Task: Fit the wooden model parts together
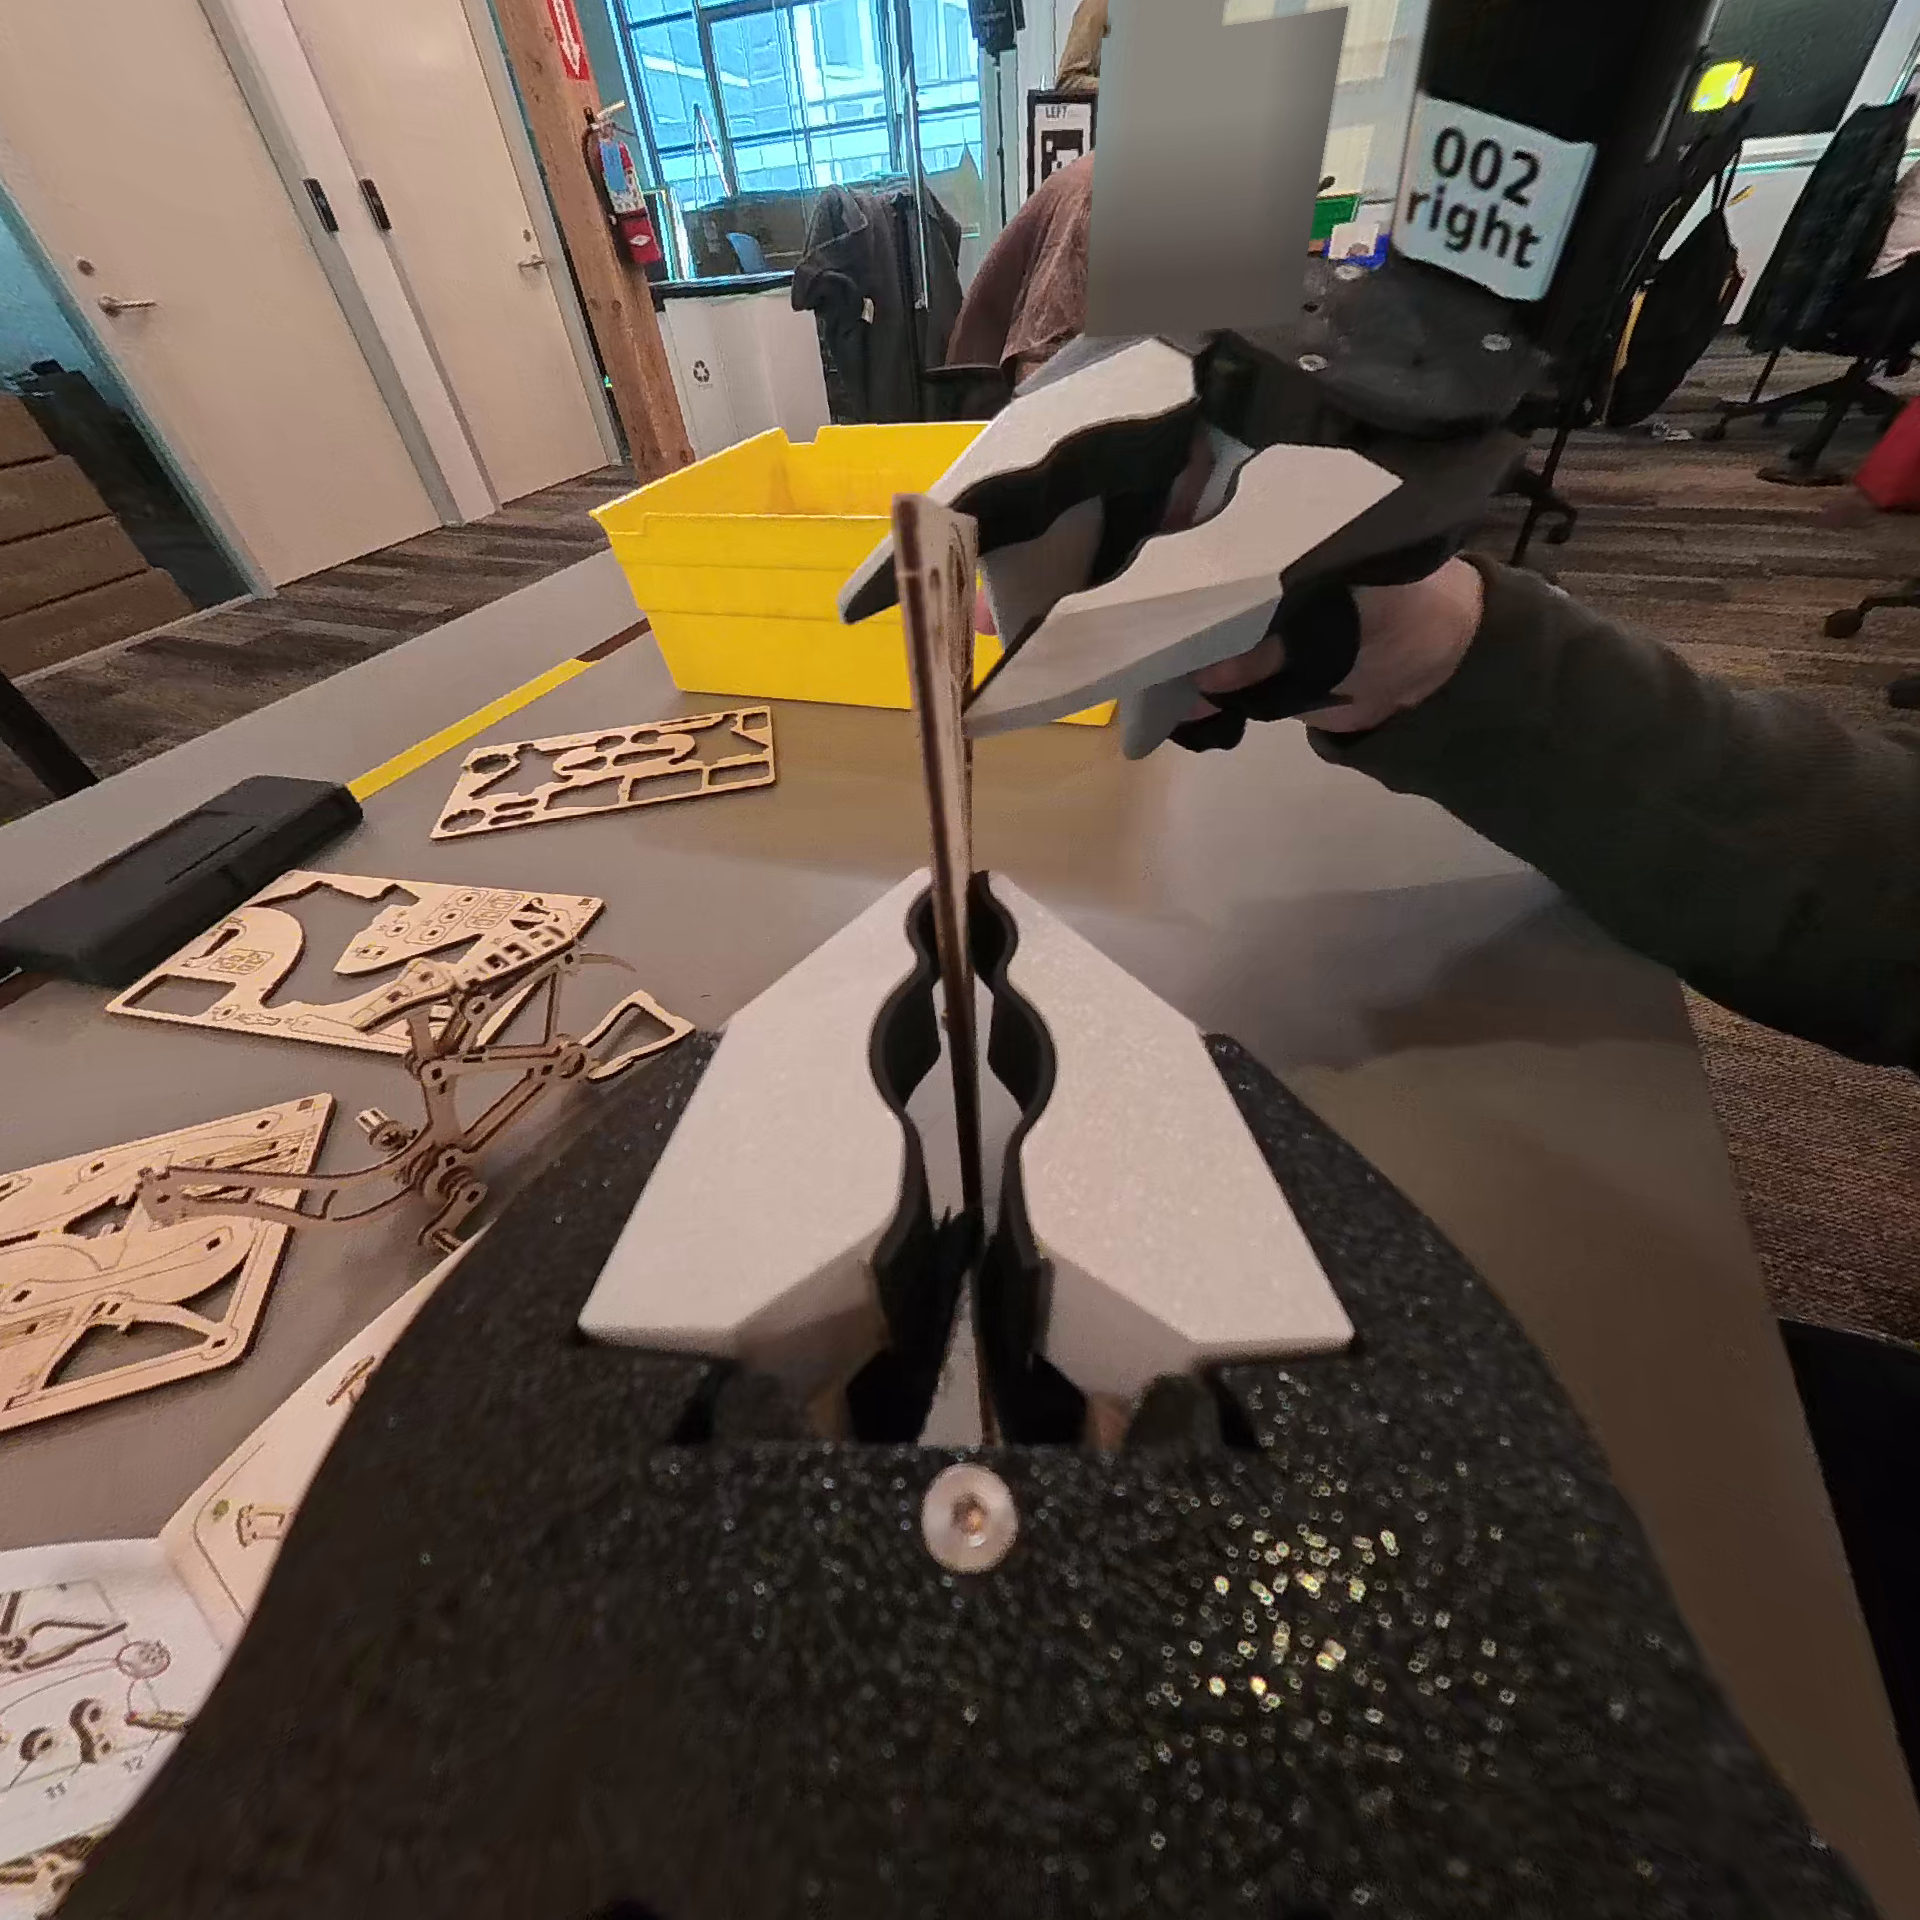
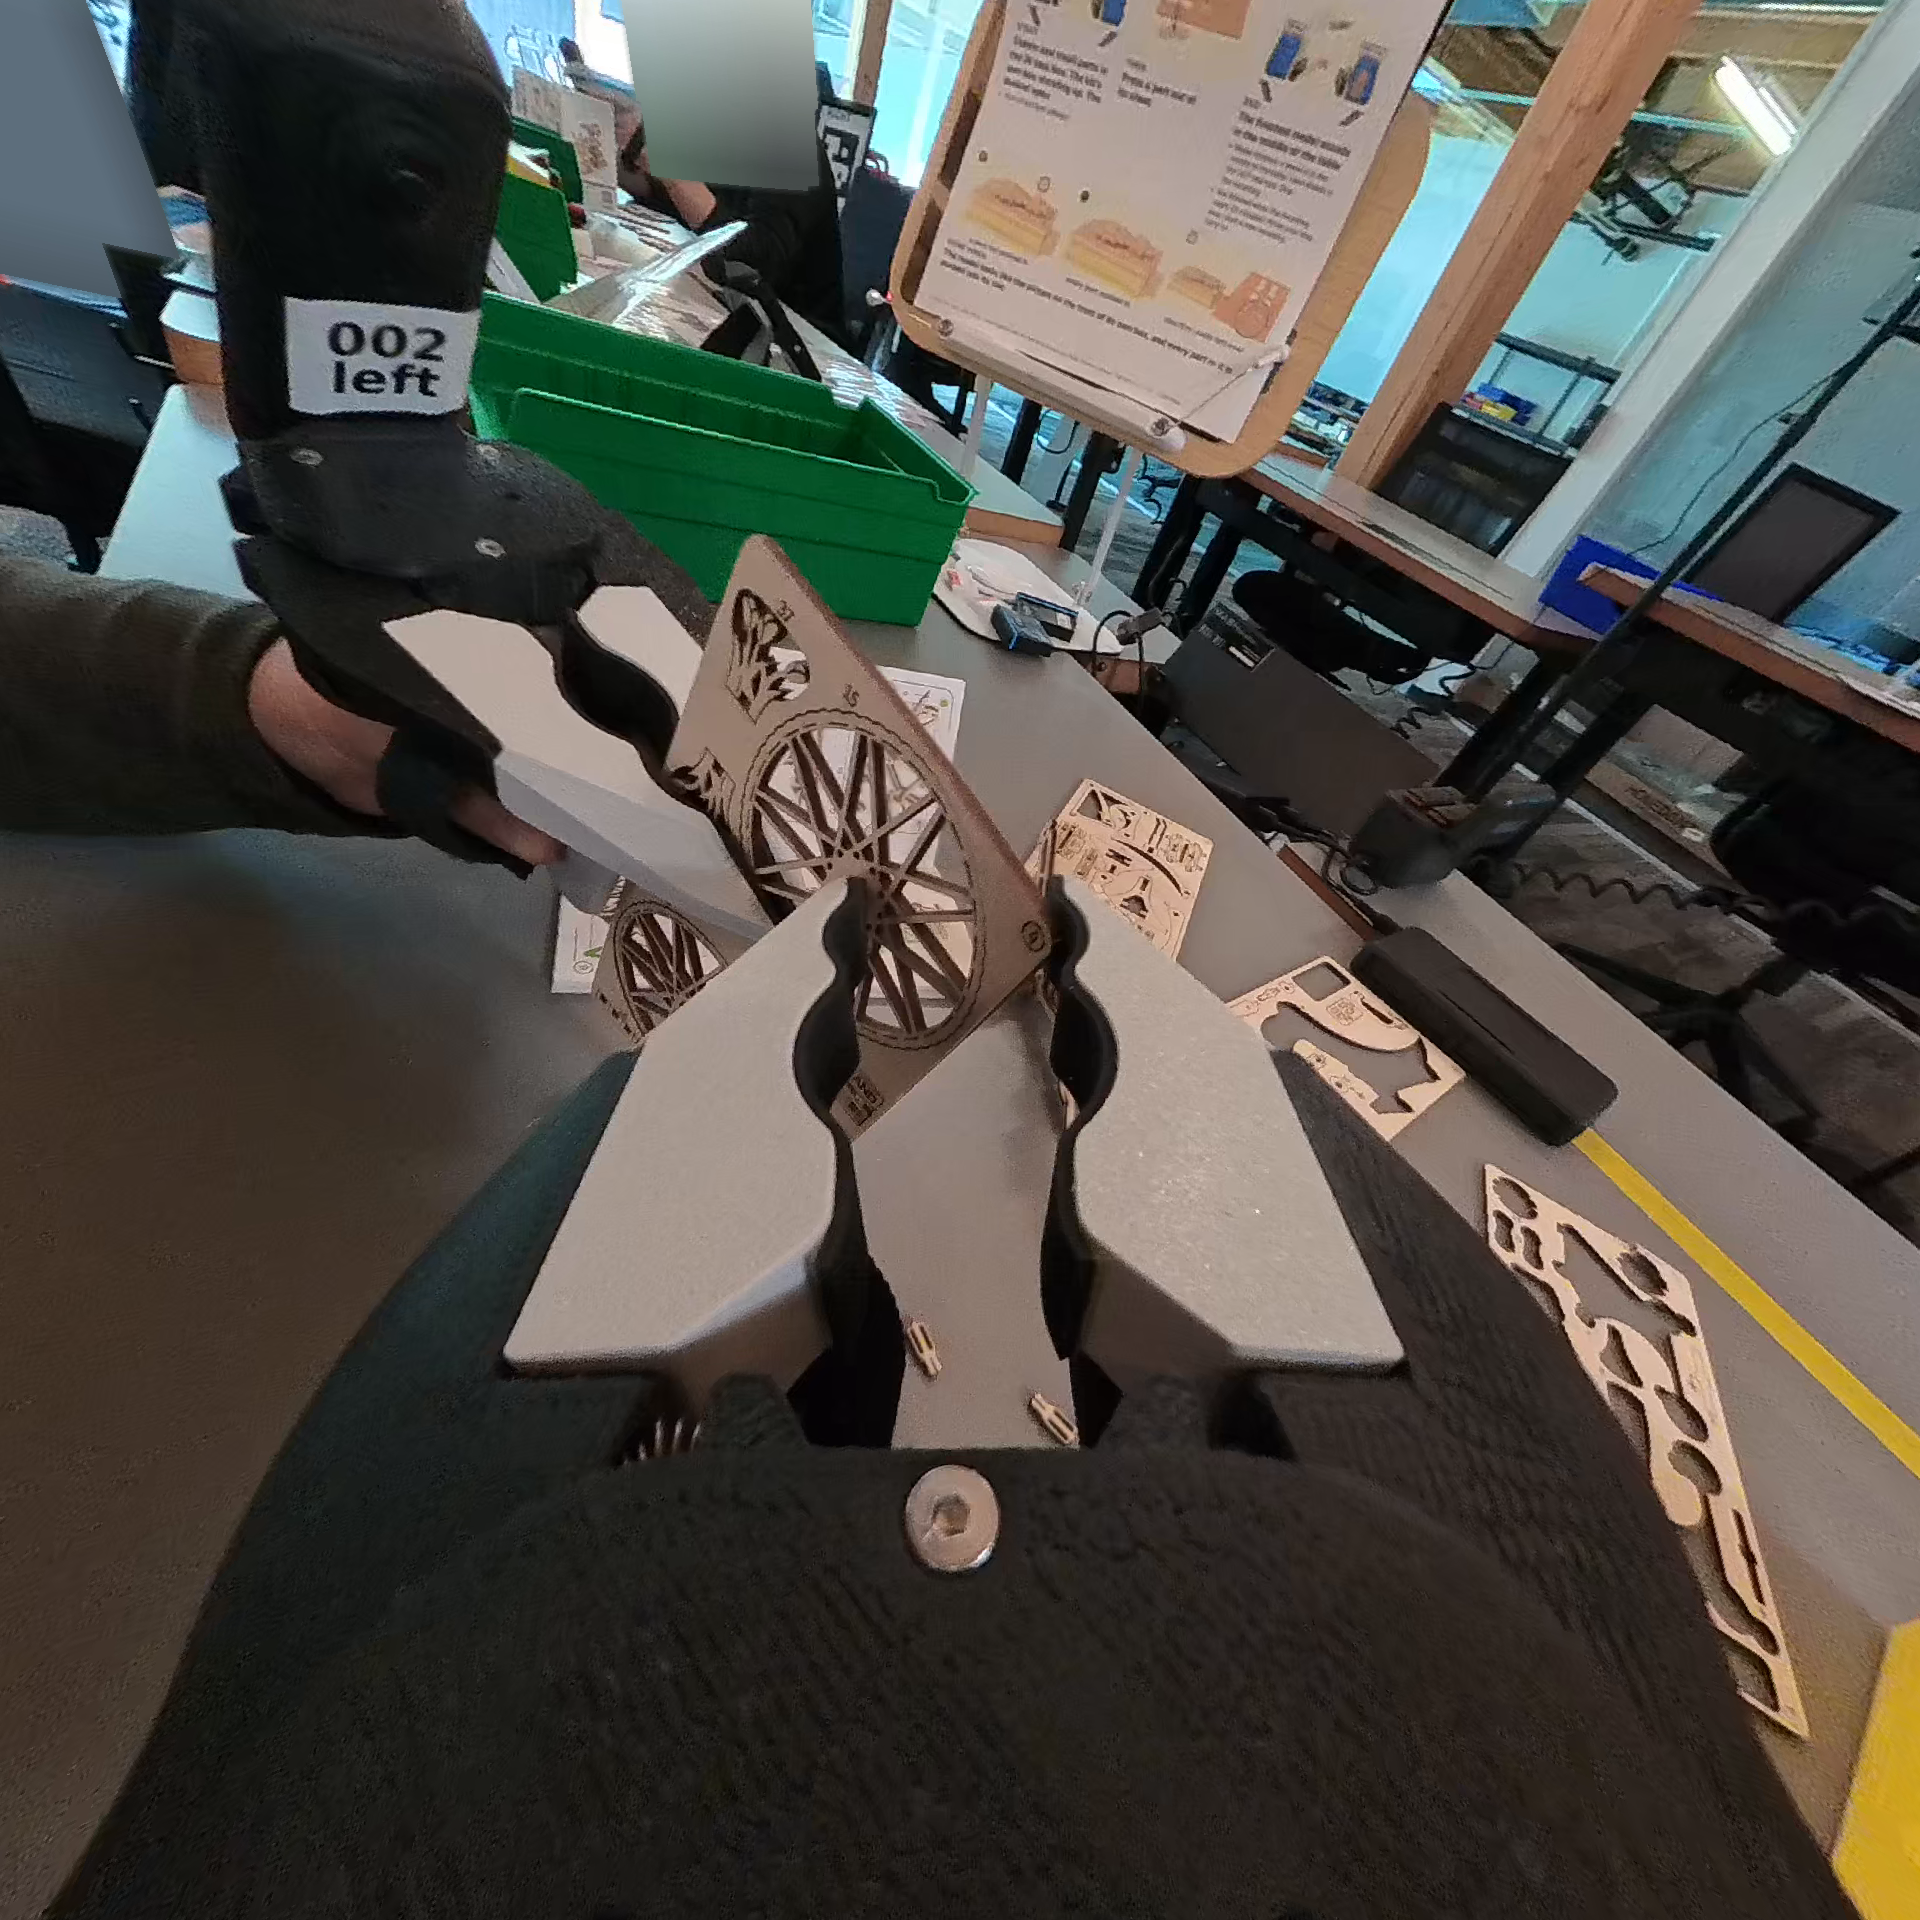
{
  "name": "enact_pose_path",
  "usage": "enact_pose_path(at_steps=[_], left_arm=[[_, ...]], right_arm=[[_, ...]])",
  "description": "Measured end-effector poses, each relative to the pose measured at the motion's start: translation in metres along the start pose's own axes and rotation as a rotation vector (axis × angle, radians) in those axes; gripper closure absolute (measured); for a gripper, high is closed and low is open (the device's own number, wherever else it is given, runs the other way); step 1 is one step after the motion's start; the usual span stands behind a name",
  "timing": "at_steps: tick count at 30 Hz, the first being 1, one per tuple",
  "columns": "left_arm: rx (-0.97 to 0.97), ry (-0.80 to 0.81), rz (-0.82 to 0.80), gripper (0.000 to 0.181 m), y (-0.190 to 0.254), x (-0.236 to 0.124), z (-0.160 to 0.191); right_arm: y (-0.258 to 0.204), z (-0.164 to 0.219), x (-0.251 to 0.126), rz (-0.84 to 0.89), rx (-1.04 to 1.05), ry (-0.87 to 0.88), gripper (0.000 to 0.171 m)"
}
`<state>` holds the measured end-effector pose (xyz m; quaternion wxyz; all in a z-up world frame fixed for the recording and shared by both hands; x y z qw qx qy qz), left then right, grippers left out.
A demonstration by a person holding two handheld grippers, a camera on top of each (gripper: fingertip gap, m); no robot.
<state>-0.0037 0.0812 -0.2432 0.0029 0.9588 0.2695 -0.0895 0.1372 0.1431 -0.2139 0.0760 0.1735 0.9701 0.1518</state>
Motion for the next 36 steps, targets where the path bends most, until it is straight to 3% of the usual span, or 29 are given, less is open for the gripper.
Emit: enact_pose_path(at_steps=[14, 17, 19, 21, 22, 30, 36], left_arm=[[0.022, -0.010, -0.030, 0.180, -0.003, -0.003, 0.001], [0.018, 0.045, -0.021, 0.180, -0.006, -0.005, 0.000], [-0.017, 0.093, -0.016, 0.169, -0.010, -0.008, -0.002], [-0.058, 0.075, 0.013, 0.136, -0.012, -0.006, 0.002], [-0.084, 0.063, 0.035, 0.135, -0.014, -0.004, 0.006], [-0.197, 0.196, 0.236, 0.177, -0.013, -0.011, 0.002], [-0.170, 0.181, 0.203, 0.181, -0.008, -0.005, 0.001]], right_arm=[[-0.004, -0.001, 0.002, 0.036, -0.016, -0.004, 0.140], [-0.001, -0.003, -0.003, -0.043, 0.072, 0.060, 0.150], [0.000, -0.002, -0.003, -0.094, 0.127, 0.083, 0.156], [-0.003, -0.002, -0.002, -0.160, 0.182, 0.110, 0.167], [-0.003, -0.001, -0.001, -0.176, 0.189, 0.105, 0.168], [0.003, 0.000, -0.006, -0.325, 0.376, 0.163, 0.168], [0.003, 0.007, 0.000, -0.262, 0.358, 0.113, 0.149]])
Point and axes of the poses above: each gripper's, where its closed fingertips meet, x out along the fingers, z out of its underside, y = z × x across the jaws, the point moved 8 cm from there along -x, back along the fingers, and after that the axes turned 10 degrees about z, right-handed, at the moved point
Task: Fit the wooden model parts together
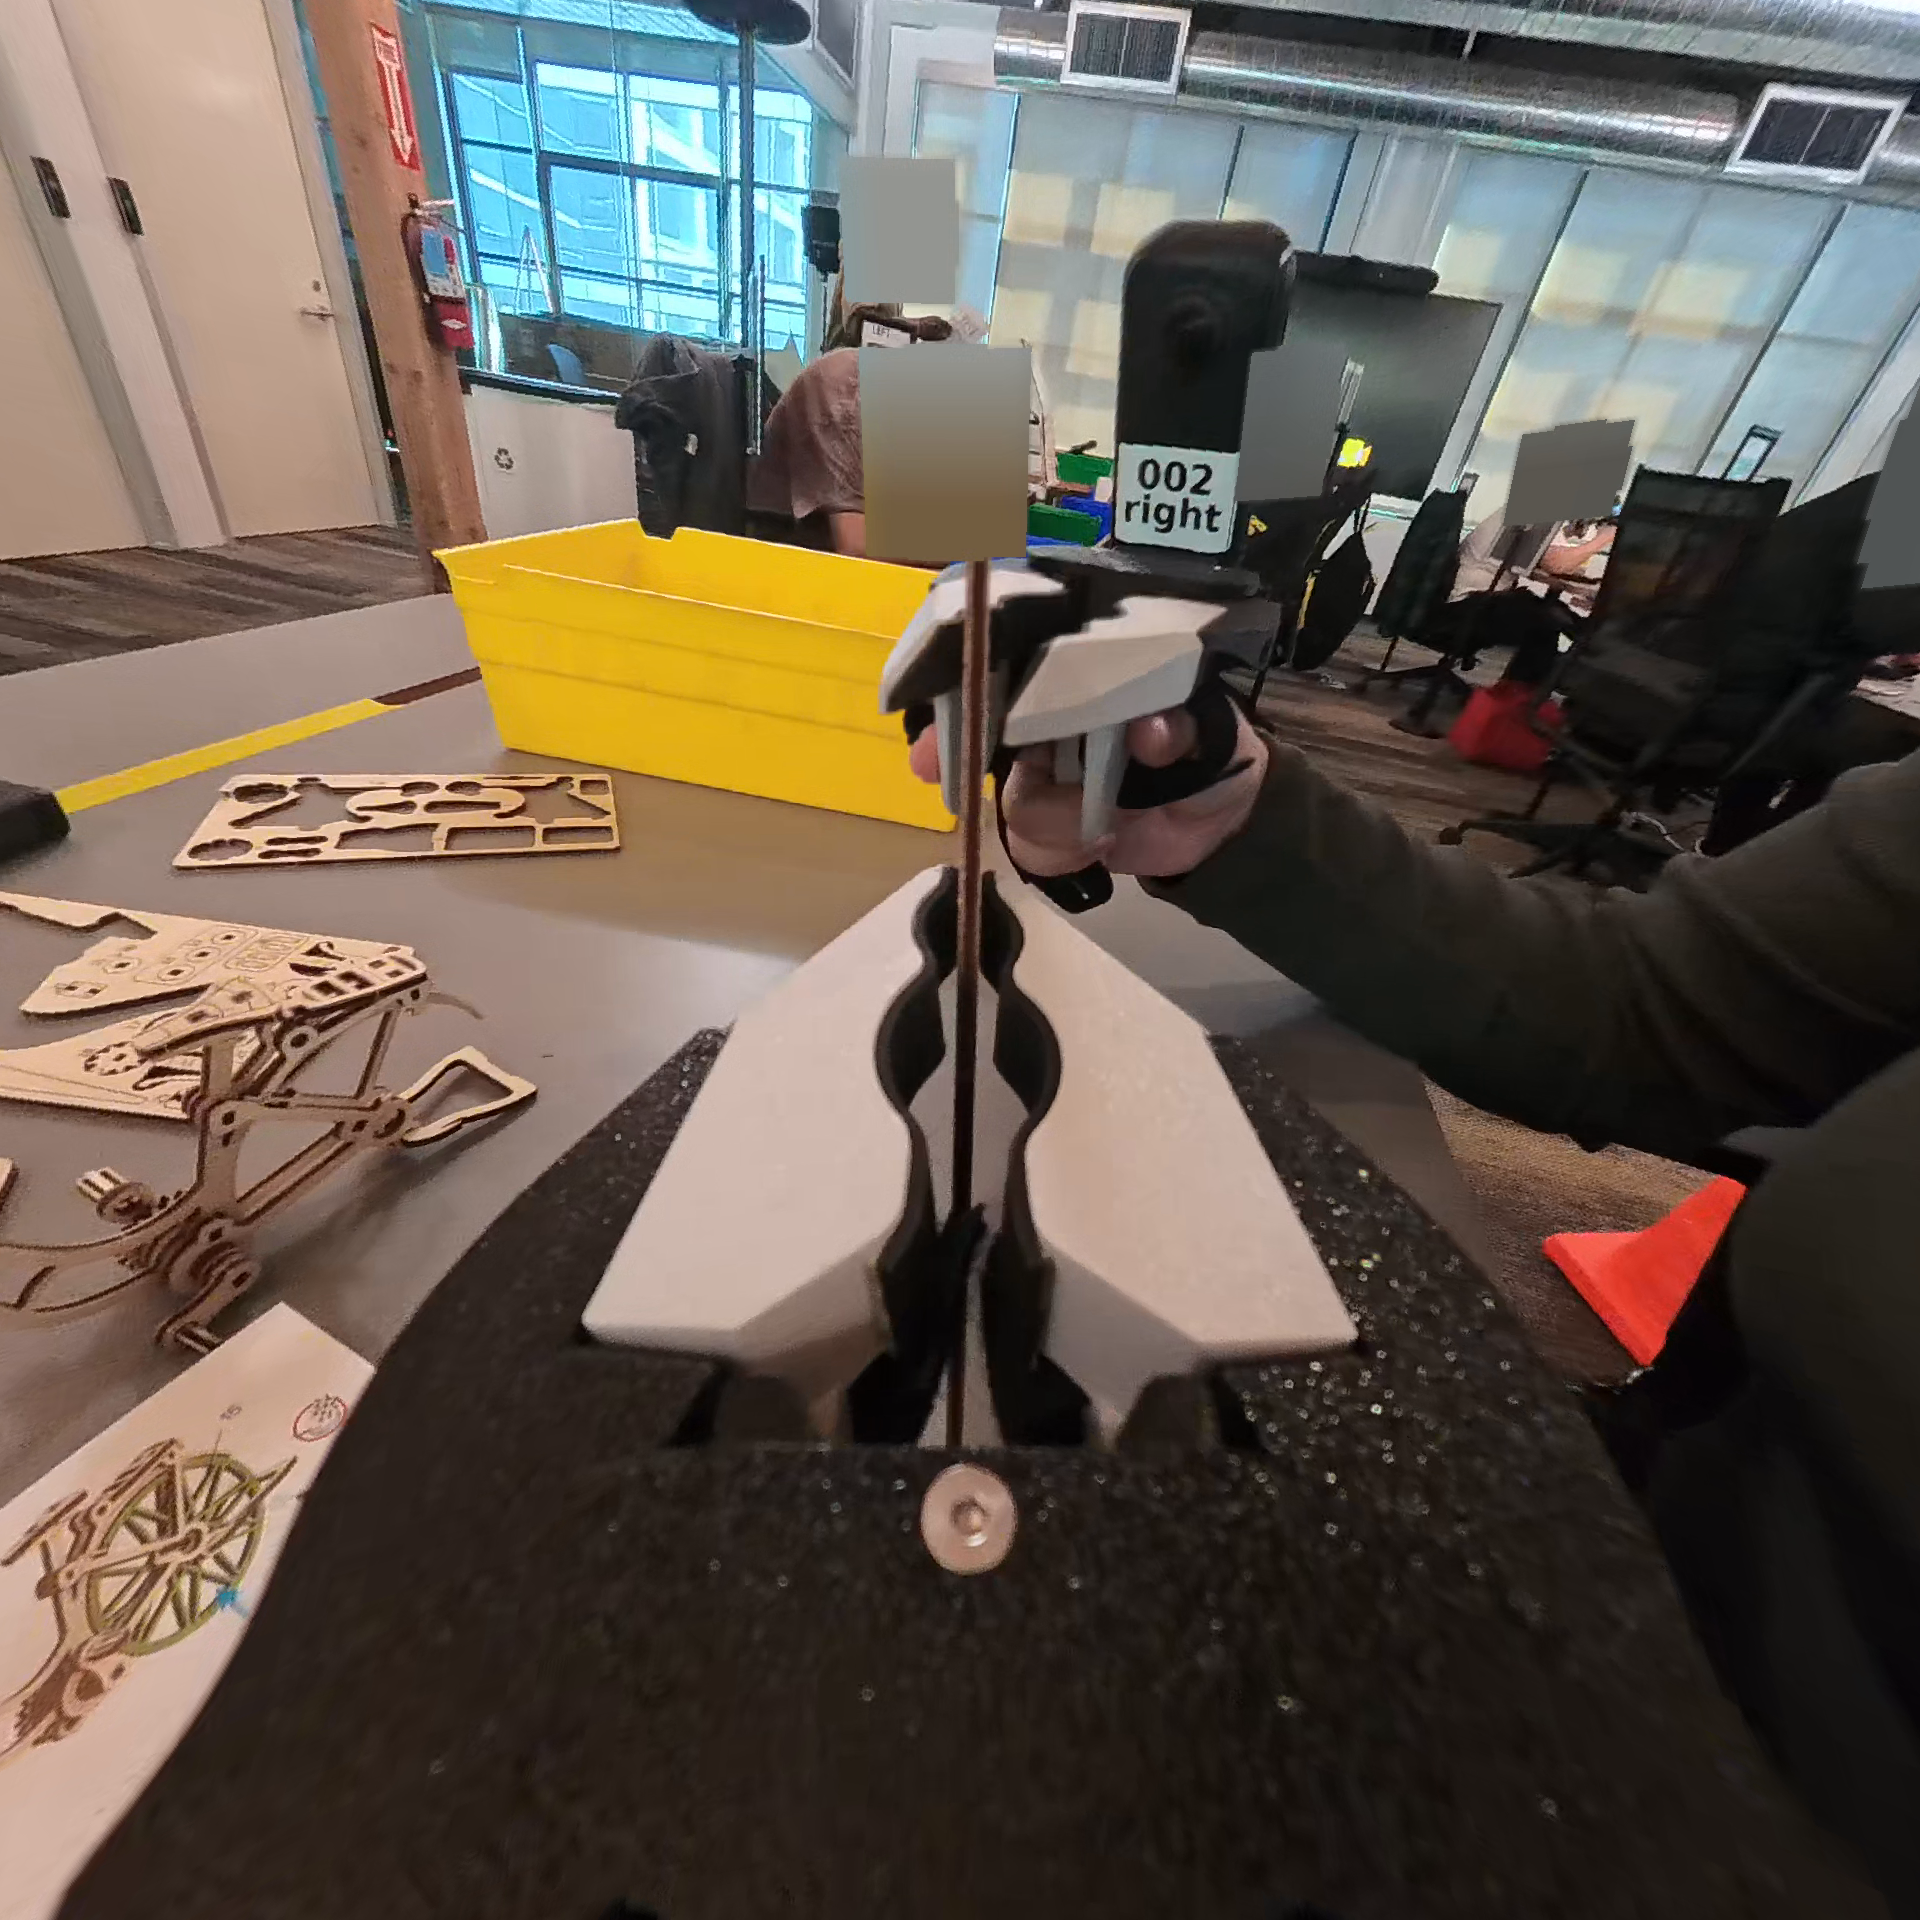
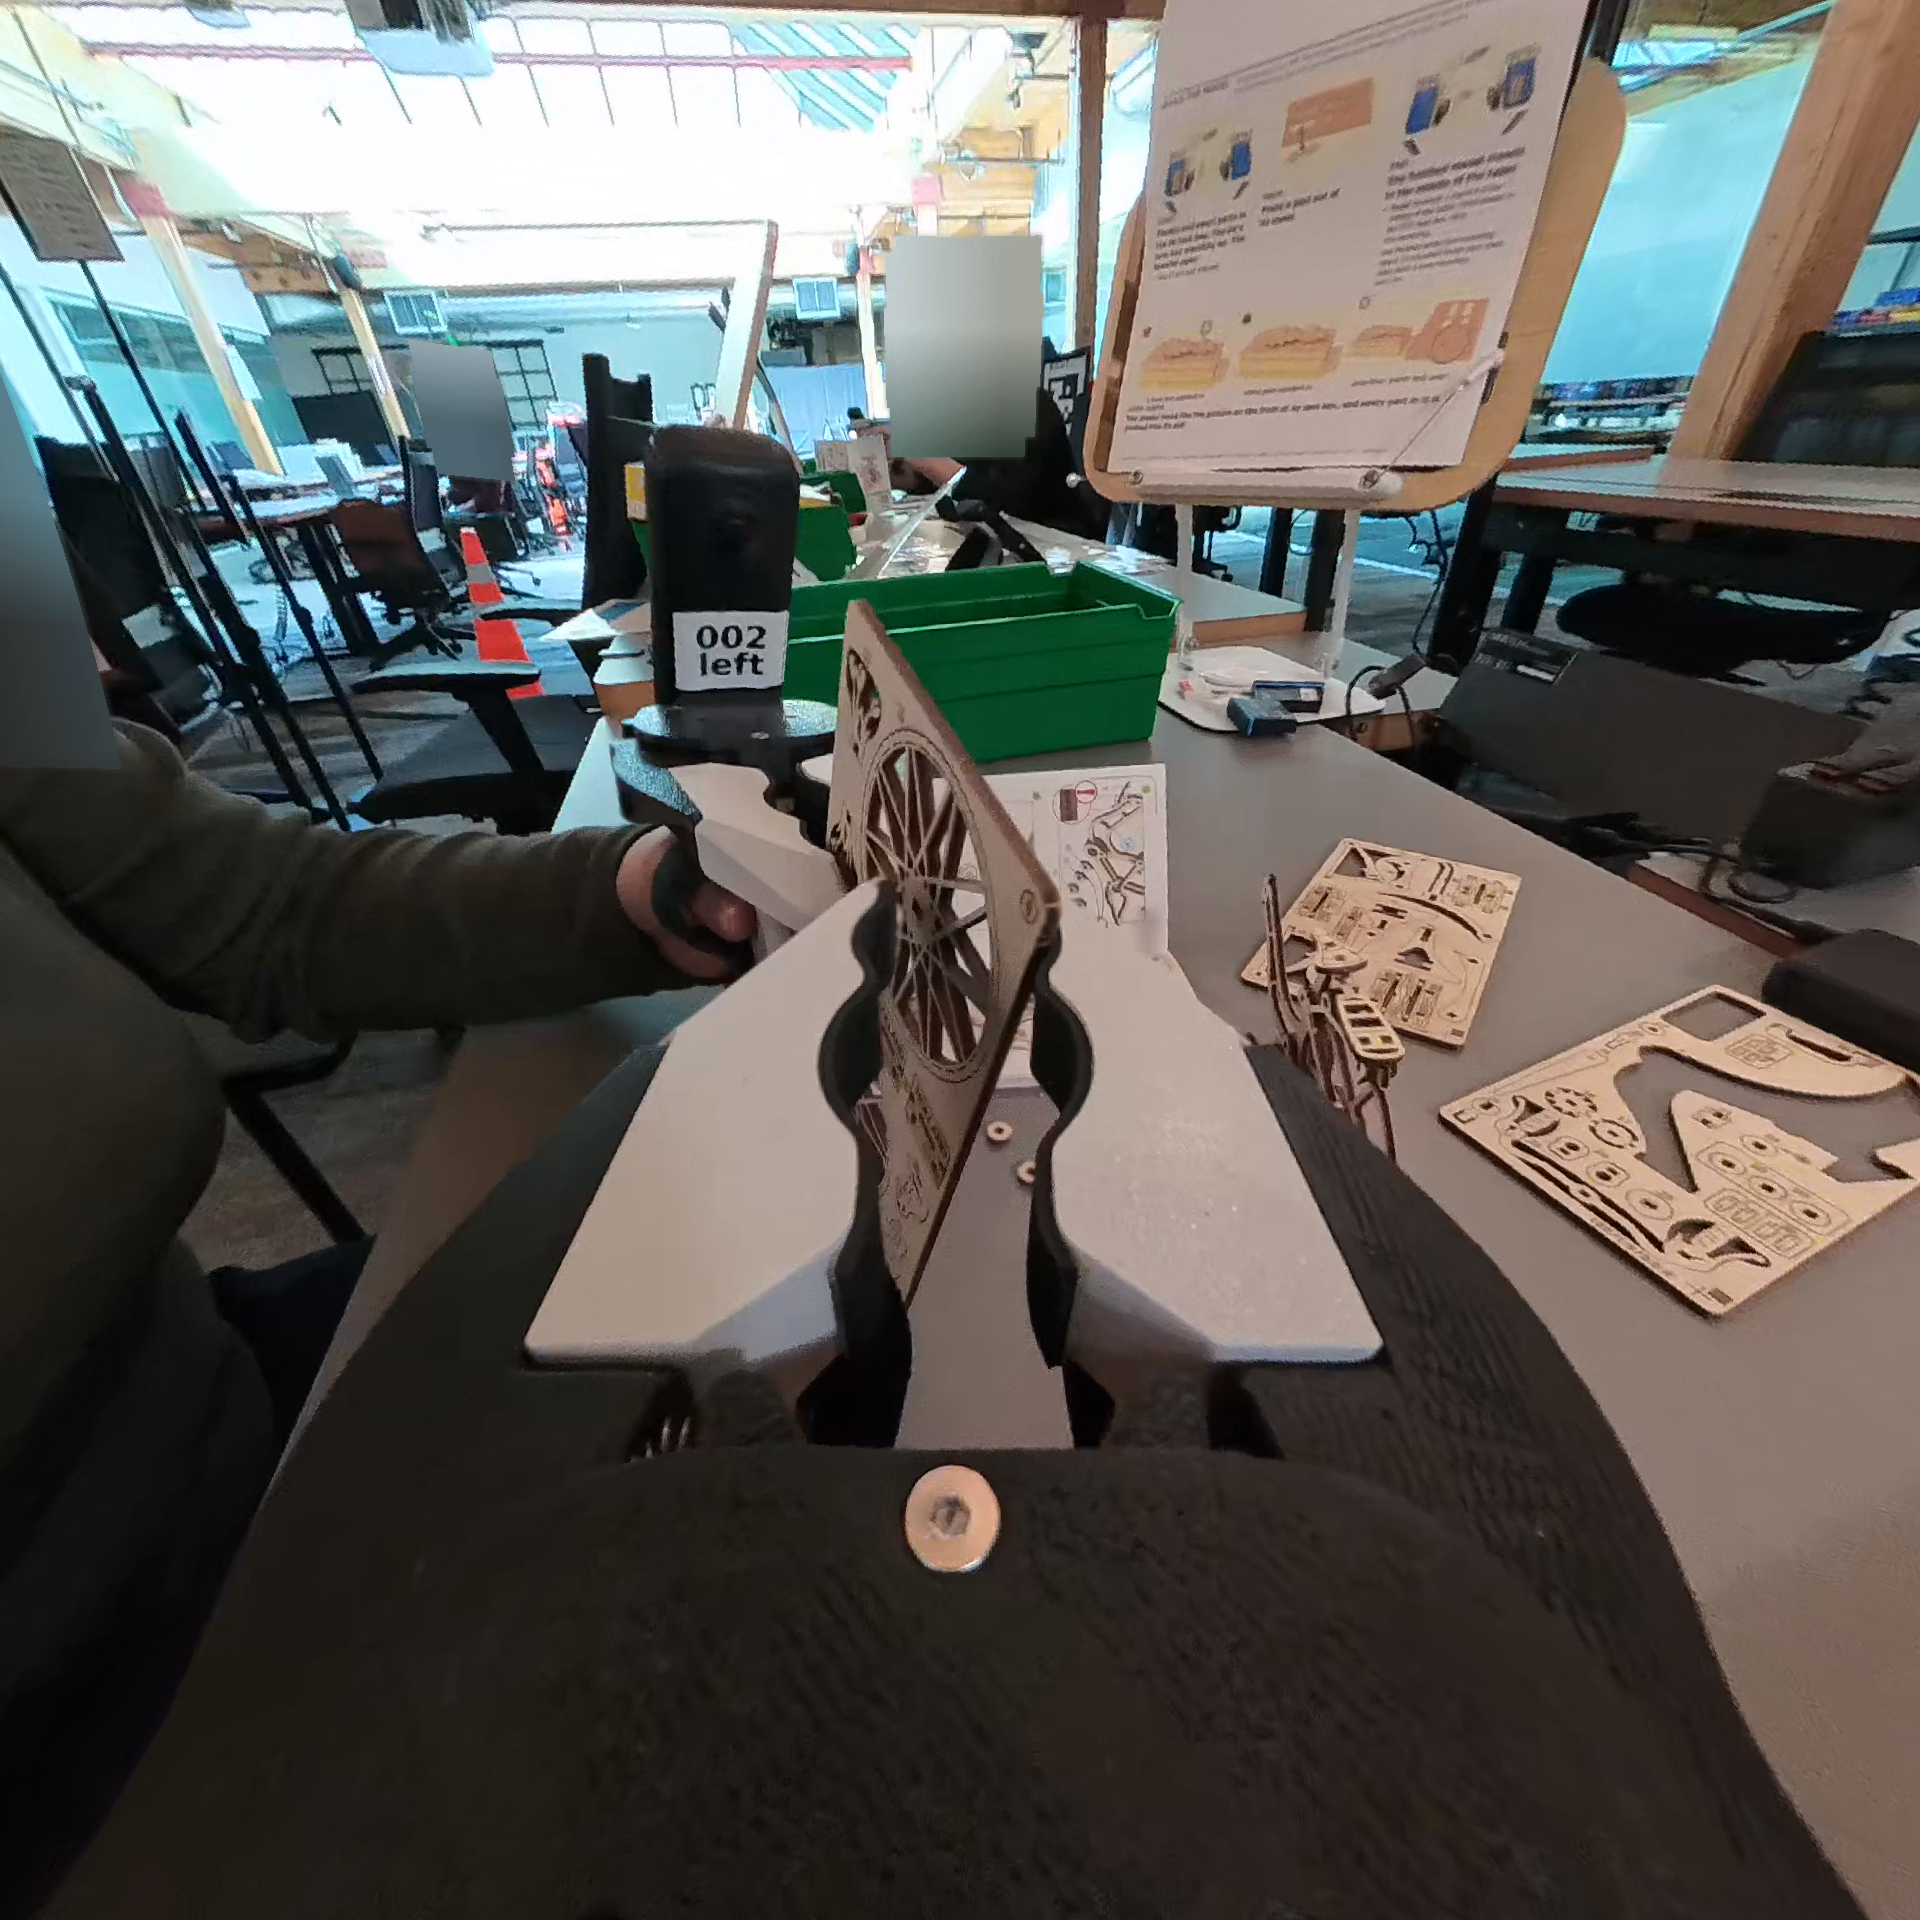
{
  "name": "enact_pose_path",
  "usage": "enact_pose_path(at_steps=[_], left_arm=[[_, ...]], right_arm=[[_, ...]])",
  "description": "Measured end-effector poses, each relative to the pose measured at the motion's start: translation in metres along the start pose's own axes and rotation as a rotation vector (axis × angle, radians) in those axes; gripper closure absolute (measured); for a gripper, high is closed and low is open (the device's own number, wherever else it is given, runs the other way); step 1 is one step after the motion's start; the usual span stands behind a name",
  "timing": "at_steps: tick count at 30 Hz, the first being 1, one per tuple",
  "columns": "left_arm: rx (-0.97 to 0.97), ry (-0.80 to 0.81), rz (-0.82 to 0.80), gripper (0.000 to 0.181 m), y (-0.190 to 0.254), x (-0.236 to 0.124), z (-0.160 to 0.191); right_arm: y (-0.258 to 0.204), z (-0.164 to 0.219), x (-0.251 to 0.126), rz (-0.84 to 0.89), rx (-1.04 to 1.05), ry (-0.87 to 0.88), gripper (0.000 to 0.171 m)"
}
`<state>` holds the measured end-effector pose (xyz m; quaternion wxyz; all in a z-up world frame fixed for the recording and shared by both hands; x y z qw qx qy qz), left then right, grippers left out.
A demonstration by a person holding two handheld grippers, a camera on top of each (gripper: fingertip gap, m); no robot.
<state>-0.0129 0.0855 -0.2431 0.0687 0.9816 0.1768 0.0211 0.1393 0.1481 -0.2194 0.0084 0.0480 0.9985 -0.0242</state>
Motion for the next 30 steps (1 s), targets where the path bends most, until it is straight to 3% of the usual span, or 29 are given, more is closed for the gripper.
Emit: enact_pose_path(at_steps=[7, 17, 30], left_arm=[[-0.022, 0.002, -0.025, 0.180, -0.003, 0.000, 0.002], [0.071, -0.043, -0.141, 0.180, -0.002, -0.004, -0.001], [0.099, -0.033, -0.177, 0.179, -0.002, -0.007, -0.005]], right_arm=[[0.000, 0.001, 0.004, 0.078, -0.080, -0.030, 0.153], [-0.002, 0.002, 0.012, 0.162, -0.025, -0.043, 0.155], [-0.010, -0.001, 0.015, 0.269, -0.177, 0.019, 0.154]])
Point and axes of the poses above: each gripper's, where its closed fingertips meet, x out along the fingers, z out of its underside, y = z × x across the jaws, the point moved 8 cm from there along -x, back along the fingers, and after that the axes turned 10 degrees about z, right-handed, at the moved point
